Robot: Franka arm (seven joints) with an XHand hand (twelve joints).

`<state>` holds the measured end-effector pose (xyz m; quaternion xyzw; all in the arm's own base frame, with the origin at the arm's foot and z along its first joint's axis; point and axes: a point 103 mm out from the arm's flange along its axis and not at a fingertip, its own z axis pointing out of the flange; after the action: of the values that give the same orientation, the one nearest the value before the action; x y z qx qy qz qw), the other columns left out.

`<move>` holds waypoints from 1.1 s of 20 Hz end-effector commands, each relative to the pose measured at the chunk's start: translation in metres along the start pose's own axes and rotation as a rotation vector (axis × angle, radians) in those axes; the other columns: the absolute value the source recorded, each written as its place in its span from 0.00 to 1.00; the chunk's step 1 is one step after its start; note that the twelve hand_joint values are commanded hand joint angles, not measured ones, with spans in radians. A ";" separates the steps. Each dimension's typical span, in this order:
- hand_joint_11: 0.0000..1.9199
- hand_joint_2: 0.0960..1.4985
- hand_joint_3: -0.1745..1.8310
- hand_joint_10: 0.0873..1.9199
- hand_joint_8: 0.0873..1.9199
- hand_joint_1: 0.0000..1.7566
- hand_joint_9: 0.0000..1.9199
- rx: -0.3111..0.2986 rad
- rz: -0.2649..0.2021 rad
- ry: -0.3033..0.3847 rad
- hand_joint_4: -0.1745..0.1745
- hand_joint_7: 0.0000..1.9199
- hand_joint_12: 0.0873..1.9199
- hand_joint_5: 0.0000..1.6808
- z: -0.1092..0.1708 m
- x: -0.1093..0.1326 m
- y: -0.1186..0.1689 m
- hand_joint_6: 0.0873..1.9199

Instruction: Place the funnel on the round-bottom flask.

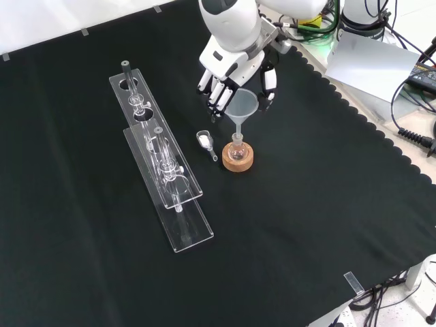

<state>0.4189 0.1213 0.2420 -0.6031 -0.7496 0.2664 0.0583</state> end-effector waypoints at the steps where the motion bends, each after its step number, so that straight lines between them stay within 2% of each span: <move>1: 0.24 0.42 0.45 0.32 0.37 0.50 0.50 -0.007 -0.014 -0.007 0.46 0.27 0.68 0.33 0.009 -0.015 0.005 0.31; 16: 0.24 0.42 0.45 0.32 0.37 0.50 0.50 -0.007 -0.043 0.022 0.46 0.27 0.68 0.33 0.018 -0.018 0.011 0.31; 22: 0.24 0.42 0.45 0.32 0.37 0.50 0.50 -0.002 -0.056 0.013 0.46 0.27 0.68 0.33 0.022 -0.004 0.018 0.31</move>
<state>0.4261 0.1049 0.2205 -0.5872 -0.7634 0.2595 0.0704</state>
